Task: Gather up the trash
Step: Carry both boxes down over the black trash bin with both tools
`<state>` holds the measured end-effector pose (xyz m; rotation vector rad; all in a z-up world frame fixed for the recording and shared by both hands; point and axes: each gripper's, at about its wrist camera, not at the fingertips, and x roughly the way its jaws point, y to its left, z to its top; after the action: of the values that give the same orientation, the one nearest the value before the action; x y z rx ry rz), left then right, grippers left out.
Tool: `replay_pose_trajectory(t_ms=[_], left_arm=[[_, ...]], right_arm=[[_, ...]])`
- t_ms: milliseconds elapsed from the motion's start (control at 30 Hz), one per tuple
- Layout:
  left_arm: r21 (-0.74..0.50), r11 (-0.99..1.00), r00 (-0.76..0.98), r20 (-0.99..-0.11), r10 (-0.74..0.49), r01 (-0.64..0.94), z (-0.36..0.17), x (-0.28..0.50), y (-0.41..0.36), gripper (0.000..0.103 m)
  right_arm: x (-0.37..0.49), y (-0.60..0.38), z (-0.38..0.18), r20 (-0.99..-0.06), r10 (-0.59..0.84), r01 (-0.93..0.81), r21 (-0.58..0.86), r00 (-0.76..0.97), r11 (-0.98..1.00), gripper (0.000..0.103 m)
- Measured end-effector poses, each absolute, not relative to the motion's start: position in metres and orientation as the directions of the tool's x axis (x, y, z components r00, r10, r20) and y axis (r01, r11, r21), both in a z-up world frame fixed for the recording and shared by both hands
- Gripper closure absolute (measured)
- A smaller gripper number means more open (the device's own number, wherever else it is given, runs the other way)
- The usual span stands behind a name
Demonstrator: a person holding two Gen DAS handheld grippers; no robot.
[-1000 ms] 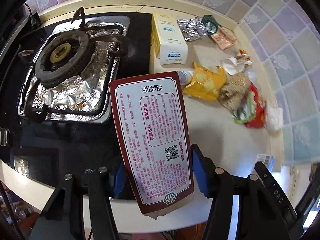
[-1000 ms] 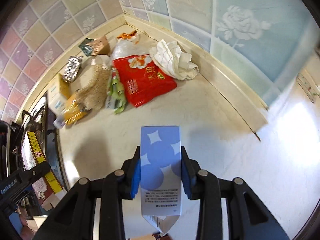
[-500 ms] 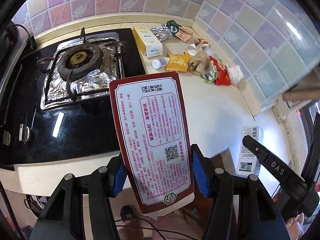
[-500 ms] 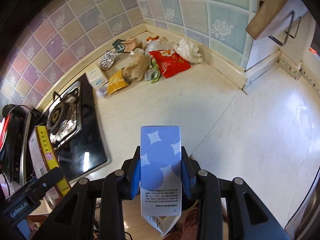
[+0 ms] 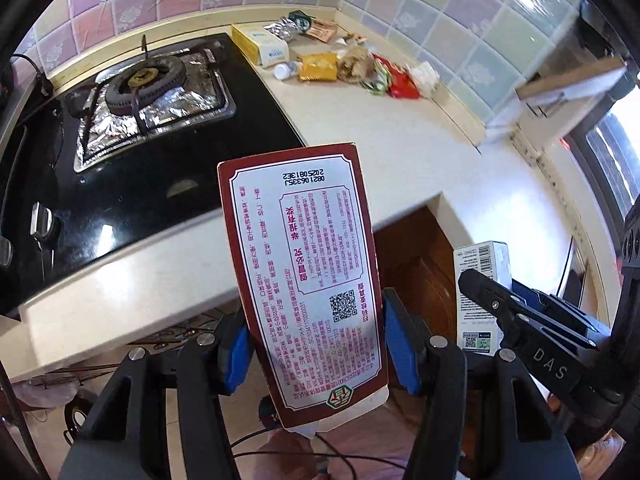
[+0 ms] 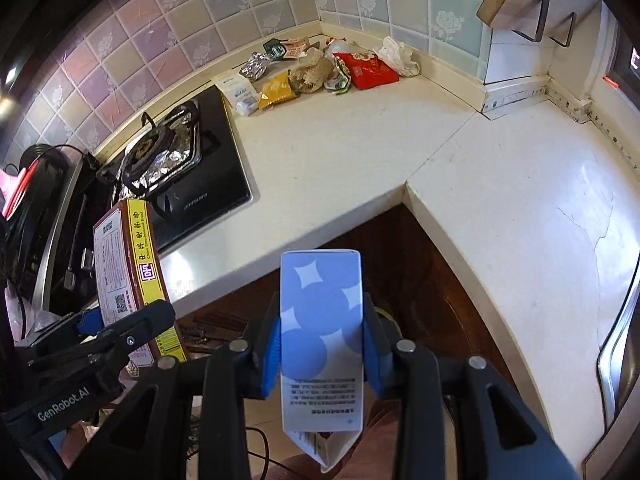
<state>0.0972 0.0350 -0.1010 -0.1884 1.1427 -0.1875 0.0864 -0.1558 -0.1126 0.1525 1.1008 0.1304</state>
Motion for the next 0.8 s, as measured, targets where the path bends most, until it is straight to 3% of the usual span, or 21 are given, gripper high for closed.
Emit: replay_pose_trajectory(t_ms=[467, 800], left_arm=[[-0.233, 0.968, 0.379, -0.891, -0.252, 0.096, -0.145, 0.059, 0.000, 0.047], [-0.277, 0.959, 0.339, -0.897, -0.283, 0.067, -0.229, 0.036, -0.027, 0.046]], right_arm=[[0.057, -0.167, -0.162, -0.919, 0.174, -0.130, 0.136, 0.355, 0.982, 0.069], [0.036, -0.201, -0.260, -0.948, 0.176, -0.123, 0.148, 0.266, 0.981, 0.069]])
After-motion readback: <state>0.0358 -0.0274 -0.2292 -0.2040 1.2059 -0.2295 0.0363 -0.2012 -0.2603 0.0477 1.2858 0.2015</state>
